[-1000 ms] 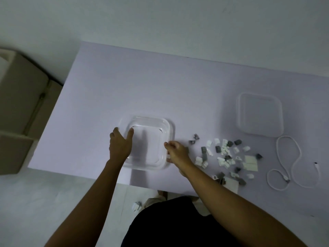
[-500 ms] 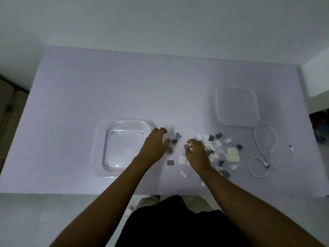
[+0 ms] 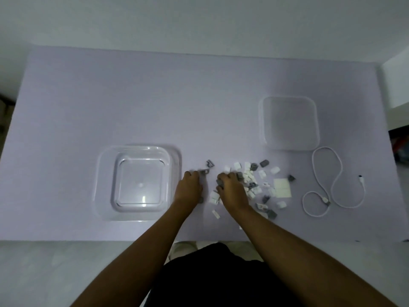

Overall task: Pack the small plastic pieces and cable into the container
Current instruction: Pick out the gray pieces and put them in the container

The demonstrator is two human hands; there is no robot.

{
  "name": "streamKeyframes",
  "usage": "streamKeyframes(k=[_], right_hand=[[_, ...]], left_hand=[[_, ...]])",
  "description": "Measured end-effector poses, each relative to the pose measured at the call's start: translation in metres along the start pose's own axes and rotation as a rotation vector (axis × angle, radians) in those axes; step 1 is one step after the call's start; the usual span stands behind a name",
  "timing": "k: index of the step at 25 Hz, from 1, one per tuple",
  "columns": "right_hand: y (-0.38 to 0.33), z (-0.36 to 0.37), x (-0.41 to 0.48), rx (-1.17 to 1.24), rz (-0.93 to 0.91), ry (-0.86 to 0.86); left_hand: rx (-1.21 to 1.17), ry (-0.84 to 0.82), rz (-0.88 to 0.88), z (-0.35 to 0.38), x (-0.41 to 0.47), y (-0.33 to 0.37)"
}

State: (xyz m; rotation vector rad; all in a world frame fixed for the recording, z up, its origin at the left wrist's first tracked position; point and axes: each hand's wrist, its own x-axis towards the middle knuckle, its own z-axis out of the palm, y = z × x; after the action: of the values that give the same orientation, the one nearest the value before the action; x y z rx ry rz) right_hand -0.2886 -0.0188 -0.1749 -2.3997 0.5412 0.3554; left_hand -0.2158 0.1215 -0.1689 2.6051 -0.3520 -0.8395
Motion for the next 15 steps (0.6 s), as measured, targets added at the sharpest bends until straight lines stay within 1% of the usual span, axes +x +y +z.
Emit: streamKeyframes(k=[2, 4, 6, 8, 10, 11, 12, 13, 15], right_hand=[[0.003, 0.0, 0.005, 0.026, -0.007, 0.002], [0.008, 0.001, 0.008, 0.056, 0.0, 0.021], [0.014, -0.001, 0.01, 0.147, 0.04, 0.076], [0.019, -0.006, 0.009, 0.223, 0.064, 0.133], [0.024, -0.012, 0.007, 0.307, 0.073, 0.171], [0.024, -0.016, 0.005, 0.393, 0.107, 0.188], [0.025, -0.02, 0.005, 0.529, 0.173, 0.197], [0.024, -0.026, 0.005, 0.713, 0.27, 0.186], [0.024, -0.038, 0.006, 1.133, 0.481, 0.109]], left_hand=[[-0.076, 0.012, -0.023, 0.001, 0.003, -0.003], [-0.266, 0.026, -0.109, -0.001, 0.005, -0.006], [-0.427, 0.035, -0.209, -0.006, 0.009, -0.007], [-0.477, 0.043, -0.249, -0.011, 0.012, -0.004], [-0.418, 0.051, -0.197, -0.014, 0.016, 0.005], [-0.348, 0.047, -0.146, -0.012, 0.02, 0.009], [-0.275, 0.034, -0.094, -0.009, 0.023, 0.013], [-0.213, 0.021, -0.05, -0.005, 0.027, 0.015], [-0.161, -0.01, -0.011, 0.0, 0.032, 0.02]])
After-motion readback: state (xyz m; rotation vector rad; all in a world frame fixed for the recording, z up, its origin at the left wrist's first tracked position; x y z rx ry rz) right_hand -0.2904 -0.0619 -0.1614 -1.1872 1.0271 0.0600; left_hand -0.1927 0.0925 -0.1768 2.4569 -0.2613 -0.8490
